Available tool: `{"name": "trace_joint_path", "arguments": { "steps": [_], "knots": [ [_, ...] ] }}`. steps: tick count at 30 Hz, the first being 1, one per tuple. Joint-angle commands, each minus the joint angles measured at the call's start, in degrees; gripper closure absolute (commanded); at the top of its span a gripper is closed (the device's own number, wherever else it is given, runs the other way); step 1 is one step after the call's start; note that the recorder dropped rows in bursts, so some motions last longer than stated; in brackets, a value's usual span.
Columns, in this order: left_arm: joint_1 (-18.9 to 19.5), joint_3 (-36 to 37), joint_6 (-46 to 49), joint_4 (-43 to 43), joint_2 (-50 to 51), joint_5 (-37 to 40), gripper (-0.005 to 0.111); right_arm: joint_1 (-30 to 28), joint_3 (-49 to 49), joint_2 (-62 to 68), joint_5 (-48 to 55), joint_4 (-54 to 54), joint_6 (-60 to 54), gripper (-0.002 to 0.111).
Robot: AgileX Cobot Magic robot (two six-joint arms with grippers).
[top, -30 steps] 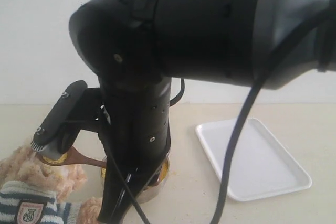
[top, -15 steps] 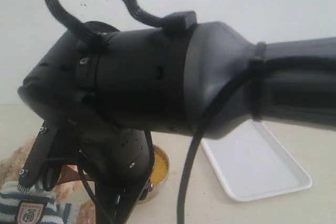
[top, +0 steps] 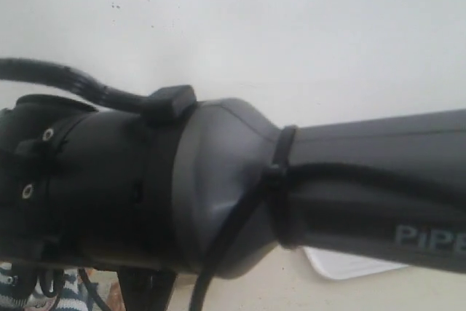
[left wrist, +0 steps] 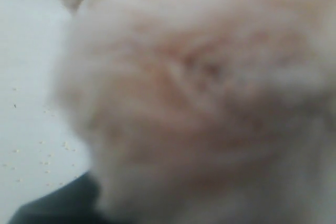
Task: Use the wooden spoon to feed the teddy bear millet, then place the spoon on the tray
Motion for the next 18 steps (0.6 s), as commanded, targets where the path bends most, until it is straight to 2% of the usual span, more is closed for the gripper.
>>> {"name": "trace_joint_path", "arguments": {
  "steps": [1, 10, 18],
  "knots": [
    [0.1, 0.1, 0.5, -1.2, -0.4, 1.3, 0.103, 1.4, -0.3, 0.1, 0.1, -4.7, 2.7, 0.106],
    [0.1, 0.1, 0.5, -1.2, -0.4, 1.3, 0.103, 2.1, 2.9, 0.1, 0.1, -9.9, 4.7, 0.106],
    [0.1, 0.1, 0.5, -1.2, -0.4, 1.3, 0.103, 3.8, 8.3, -0.4, 0.1, -17.8, 10.8, 0.106]
  ]
}}
